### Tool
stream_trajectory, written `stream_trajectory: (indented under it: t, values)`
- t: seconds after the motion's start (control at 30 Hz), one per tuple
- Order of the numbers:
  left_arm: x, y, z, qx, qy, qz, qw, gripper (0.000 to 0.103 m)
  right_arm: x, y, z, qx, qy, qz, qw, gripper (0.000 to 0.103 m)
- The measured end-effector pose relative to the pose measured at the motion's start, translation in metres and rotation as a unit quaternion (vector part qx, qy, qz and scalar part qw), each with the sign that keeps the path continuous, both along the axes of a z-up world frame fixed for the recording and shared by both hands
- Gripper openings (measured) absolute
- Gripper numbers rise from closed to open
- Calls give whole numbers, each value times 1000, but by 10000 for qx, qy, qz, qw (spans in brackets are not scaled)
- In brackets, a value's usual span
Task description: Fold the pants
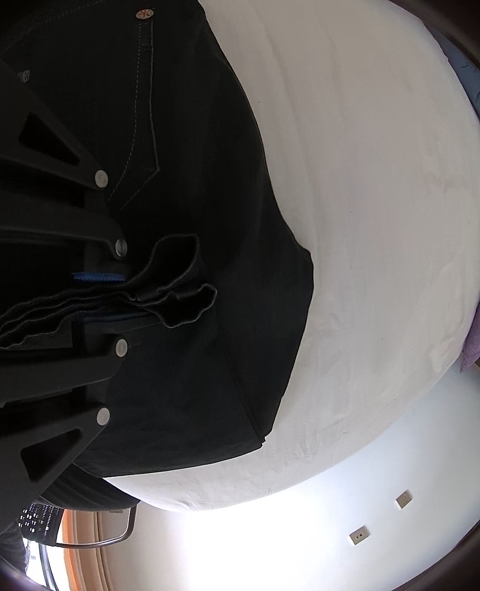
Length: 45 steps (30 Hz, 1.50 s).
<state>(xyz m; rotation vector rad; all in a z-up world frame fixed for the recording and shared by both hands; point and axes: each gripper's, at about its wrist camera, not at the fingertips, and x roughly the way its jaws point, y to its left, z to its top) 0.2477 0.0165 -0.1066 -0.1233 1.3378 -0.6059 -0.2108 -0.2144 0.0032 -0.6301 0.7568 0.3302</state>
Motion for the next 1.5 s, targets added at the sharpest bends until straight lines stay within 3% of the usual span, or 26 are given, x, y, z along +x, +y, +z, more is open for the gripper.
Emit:
stream_trajectory:
  t: [0.23,0.33,0.37,0.4,0.43,0.5,0.6,0.67,0.7,0.77,0.8,0.83,0.9,0.97,1.0,1.17,1.27,1.37,1.5]
  values:
    - [-4,6,-13,-77,17,101,9999,18,22,3,-23,88,573,-110,9983,11]
    - [-17,24,-5,134,-290,192,9993,35,25,-6,-14,459,837,-150,9953,16]
    - [-20,25,2,359,-523,276,9976,47,25,-12,-9,691,993,-161,9925,19]
    - [-23,25,10,562,-742,374,9950,56,22,-17,-7,887,1103,-192,9897,31]
    - [-27,24,18,726,-952,459,9917,57,19,-28,0,1264,1273,-263,9834,58]
    - [-34,21,37,900,-1341,534,9854,57,11,-48,14,1933,1444,-286,9700,69]
    - [-56,11,55,1170,-1867,521,9740,57,5,-103,32,3024,1891,-462,9331,69]
    - [-74,-4,53,1416,-2028,354,9683,57,13,-151,33,3730,2245,-754,8971,54]
    - [-79,-11,49,1508,-2038,264,9670,57,20,-181,31,4043,2367,-989,8779,32]
    - [-88,-18,34,1667,-1894,143,9675,52,37,-230,28,4461,2354,-1370,8525,27]
    - [-94,-22,19,1665,-1677,86,9716,41,45,-254,26,4627,2330,-1515,8419,20]
    - [-98,-24,2,1758,-1456,81,9736,40,54,-277,23,4791,2333,-1632,8303,14]
    - [-108,-28,-5,1886,-1690,153,9673,41,76,-308,15,5171,2549,-1564,8020,14]
    - [-108,-31,-5,2003,-1649,216,9655,41,110,-334,6,5274,2647,-1536,7926,14]
    - [-106,-31,-5,2007,-1579,271,9665,41,129,-337,-3,5426,2807,-1388,7794,14]
    - [-108,-37,-6,2129,-1619,229,9633,41,175,-352,-50,5529,3204,-1544,7535,14]
    - [-107,-37,-7,2092,-1587,255,9646,41,200,-333,-73,5372,3403,-1702,7528,14]
    - [-107,-37,-6,2101,-1612,251,9640,41,188,-320,-88,5403,3474,-1679,7478,10]
    - [-108,-34,-6,2048,-1612,252,9651,41,158,-298,-91,5247,3604,-1446,7575,10]
